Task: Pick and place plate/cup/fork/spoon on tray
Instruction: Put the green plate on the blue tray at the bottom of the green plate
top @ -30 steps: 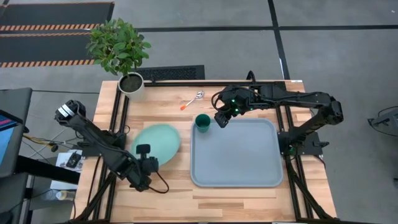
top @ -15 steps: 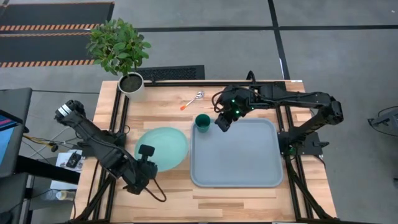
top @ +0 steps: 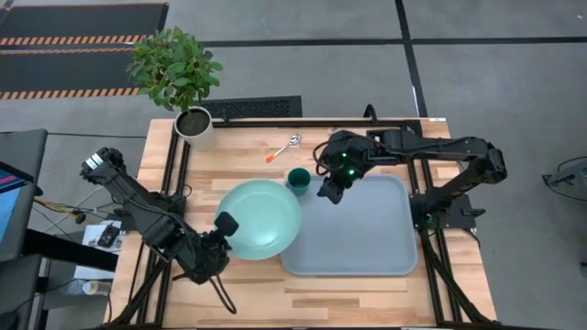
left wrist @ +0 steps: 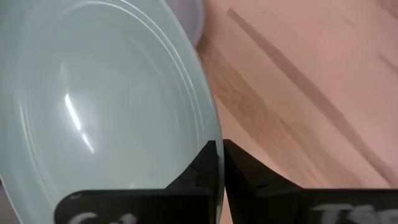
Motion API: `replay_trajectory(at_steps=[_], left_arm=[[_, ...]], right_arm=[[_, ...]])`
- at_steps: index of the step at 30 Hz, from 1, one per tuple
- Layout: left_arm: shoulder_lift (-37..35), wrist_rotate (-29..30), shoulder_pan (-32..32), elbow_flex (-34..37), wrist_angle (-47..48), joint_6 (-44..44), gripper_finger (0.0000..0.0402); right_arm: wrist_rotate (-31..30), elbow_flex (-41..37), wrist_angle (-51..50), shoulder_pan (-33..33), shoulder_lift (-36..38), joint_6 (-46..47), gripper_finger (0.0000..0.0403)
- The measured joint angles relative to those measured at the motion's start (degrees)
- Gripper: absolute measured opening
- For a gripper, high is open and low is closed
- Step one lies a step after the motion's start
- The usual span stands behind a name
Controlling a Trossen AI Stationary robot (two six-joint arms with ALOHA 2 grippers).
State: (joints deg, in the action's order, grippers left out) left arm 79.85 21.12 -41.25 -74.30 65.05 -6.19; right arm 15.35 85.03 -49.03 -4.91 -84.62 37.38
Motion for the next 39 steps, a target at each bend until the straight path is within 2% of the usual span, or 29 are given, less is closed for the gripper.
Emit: replay_trajectory(at_steps=[3, 9, 16, 23, 27, 34, 39], left_arm=[[0.0, 0.38, 0.0, 0.0, -0.03, -1.28, 0.0], [0.0, 0.67, -0.02, 0.0, -0.27, -5.71, 0.0], [0.0, 5.58, 0.0, 0.44, -0.4, -13.41, 0.0], [0.0, 6.43, 0.69, 0.52, -1.26, -17.2, 0.0], [0.0, 6.39, 1.66, 0.55, -2.49, -19.34, 0.0], [0.0, 6.25, 3.72, 0.57, -3.57, -20.58, 0.0], [-0.02, 6.24, 4.26, 0.59, -3.9, -20.6, 0.0]], right_arm=[[-3.57, 0.0, -0.29, -0.02, 0.0, 2.22, 0.0141], [-6.52, 0.0, 0.08, -0.83, 0.0, 5.71, 0.0138], [-6.7, 0.0, 2.01, -0.57, 0.0, 6.76, 0.014], [-6.98, 0.0, 3.79, -1.36, -0.02, 4.19, 0.0145], [-6.9, -0.02, 6.25, -1.05, -0.21, 3.27, 0.0168], [-6.76, 0.03, 7.92, -0.65, -4.96, 4.29, 0.0229], [-6.42, -0.02, 7.46, -0.85, -7.16, 4.45, 0.0243]])
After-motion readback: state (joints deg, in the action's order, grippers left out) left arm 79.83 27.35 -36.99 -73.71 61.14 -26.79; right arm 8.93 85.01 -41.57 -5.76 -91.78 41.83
